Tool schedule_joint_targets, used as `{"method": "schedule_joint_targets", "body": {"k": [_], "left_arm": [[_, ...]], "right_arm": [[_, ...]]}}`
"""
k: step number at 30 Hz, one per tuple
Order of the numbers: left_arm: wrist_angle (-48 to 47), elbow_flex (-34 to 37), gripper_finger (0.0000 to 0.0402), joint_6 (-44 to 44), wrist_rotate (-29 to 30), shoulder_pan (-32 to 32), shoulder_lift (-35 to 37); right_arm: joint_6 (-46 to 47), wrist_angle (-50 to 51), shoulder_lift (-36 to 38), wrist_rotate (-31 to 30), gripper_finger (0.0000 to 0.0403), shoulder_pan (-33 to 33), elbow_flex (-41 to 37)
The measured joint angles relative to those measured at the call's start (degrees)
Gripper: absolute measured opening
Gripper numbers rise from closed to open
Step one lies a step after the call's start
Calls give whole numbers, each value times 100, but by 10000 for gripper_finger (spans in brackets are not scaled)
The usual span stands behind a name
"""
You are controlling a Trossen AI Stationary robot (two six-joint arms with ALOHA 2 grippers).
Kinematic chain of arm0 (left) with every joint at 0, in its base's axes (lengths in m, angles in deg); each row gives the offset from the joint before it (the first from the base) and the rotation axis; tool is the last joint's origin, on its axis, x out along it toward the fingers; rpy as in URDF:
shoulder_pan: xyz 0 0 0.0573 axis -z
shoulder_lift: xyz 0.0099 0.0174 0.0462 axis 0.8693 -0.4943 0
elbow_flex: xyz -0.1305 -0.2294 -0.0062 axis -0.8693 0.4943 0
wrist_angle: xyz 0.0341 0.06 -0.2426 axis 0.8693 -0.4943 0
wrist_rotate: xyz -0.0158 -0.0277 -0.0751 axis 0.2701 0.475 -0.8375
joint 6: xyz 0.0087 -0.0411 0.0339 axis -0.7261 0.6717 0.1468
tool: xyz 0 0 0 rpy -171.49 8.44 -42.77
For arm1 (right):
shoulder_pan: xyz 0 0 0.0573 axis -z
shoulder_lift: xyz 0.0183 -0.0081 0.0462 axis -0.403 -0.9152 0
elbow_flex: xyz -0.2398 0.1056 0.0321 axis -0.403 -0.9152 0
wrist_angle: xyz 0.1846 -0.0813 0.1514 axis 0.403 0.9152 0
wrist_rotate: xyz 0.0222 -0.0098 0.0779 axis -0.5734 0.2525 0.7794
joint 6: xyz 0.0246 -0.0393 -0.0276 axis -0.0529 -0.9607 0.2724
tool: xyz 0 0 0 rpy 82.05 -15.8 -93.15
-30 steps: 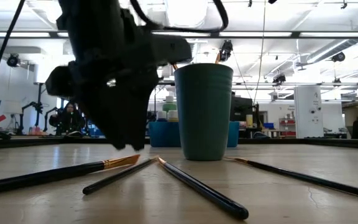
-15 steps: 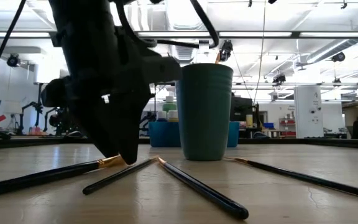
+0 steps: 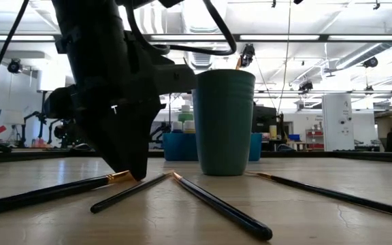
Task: Pick & Place Paint Supplies
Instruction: Put the yellow paint brush into the green cup
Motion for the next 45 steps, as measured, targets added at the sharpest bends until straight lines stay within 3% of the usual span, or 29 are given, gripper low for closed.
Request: {"method": "schedule_joint_targets", "body": {"k": [13, 24, 30, 35, 39, 42, 45], "left_arm": [[3, 15, 10, -202, 33, -6, -1], [-40, 20, 4, -243, 63, -6, 34], [-320, 42, 2, -351, 356, 41, 439], [-852, 37, 1, -376, 1034, 259, 1095], [-680, 35, 1, -815, 2183, 550, 1863], [27, 53, 1, -1732, 3192, 754, 2291], [1301, 59, 1, -3376, 3849, 791, 2509]], "right_arm": [[-1, 0, 0, 0, 8, 0, 0], [-1, 7, 0, 0, 8, -4, 0], [1, 17, 0, 0, 8, -4, 0], [5, 22, 0, 0, 8, -4, 2], [5, 24, 0, 1, 8, -4, 2], [-29, 22, 0, 0, 8, -4, 2], [-93, 11, 0, 0, 8, -2, 2]]}}
